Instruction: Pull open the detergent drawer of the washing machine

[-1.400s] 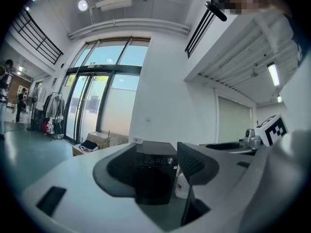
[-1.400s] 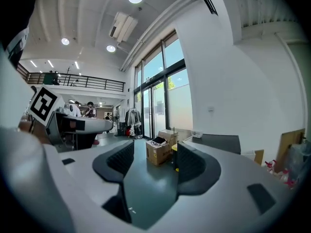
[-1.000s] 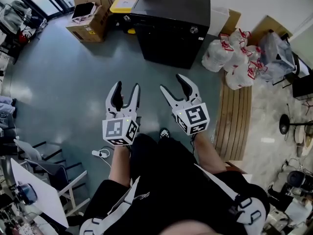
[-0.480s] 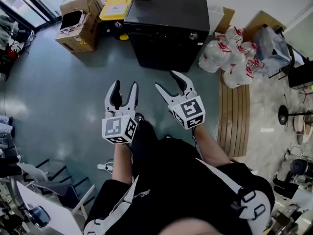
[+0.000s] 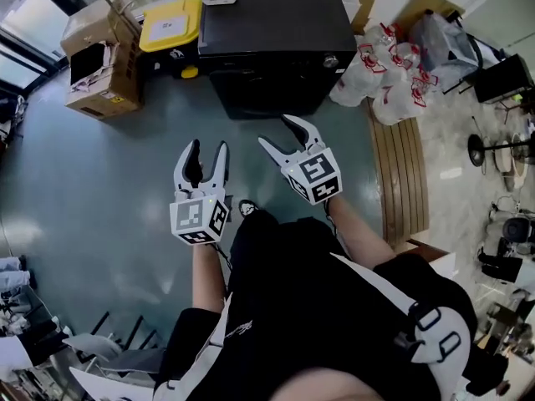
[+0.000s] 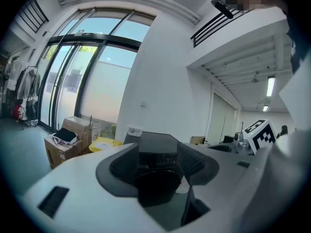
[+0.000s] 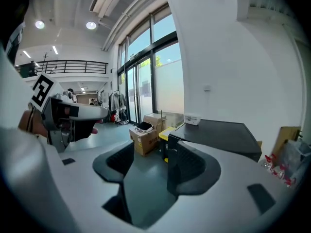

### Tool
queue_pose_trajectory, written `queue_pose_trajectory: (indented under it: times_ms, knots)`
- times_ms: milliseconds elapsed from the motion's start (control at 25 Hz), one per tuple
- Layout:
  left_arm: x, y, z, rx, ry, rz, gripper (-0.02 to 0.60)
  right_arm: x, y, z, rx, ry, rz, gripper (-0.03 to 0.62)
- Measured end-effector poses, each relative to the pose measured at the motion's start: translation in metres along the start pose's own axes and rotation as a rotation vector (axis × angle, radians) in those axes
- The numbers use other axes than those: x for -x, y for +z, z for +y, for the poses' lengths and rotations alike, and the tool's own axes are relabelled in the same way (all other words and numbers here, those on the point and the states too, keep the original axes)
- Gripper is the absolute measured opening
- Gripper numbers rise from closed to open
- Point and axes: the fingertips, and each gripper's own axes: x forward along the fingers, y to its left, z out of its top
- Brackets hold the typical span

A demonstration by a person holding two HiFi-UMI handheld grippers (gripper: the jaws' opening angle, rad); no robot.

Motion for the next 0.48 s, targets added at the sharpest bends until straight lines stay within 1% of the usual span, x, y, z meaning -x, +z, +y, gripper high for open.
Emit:
queue_pose_trajectory:
  times_ms: [160, 320, 480]
  knots:
    - [-0.023, -0.012, 0.036, 0.010, -0.052, 0.056, 0.249, -0.035, -0.004, 0.001, -0.028, -0.041, 0.033, 0.273]
    - [-0.052, -0.026, 0.059, 0.033, -0.107, 0.108, 0.249, -0.062, -0.016, -0.008, -0.058, -0.082, 0.080, 0.272]
    - [-0.078, -0.042, 0.080, 0.058, -0.110, 0.148, 0.249, -0.082, -0.028, -0.023, -0.083, -0.107, 0.125, 0.270]
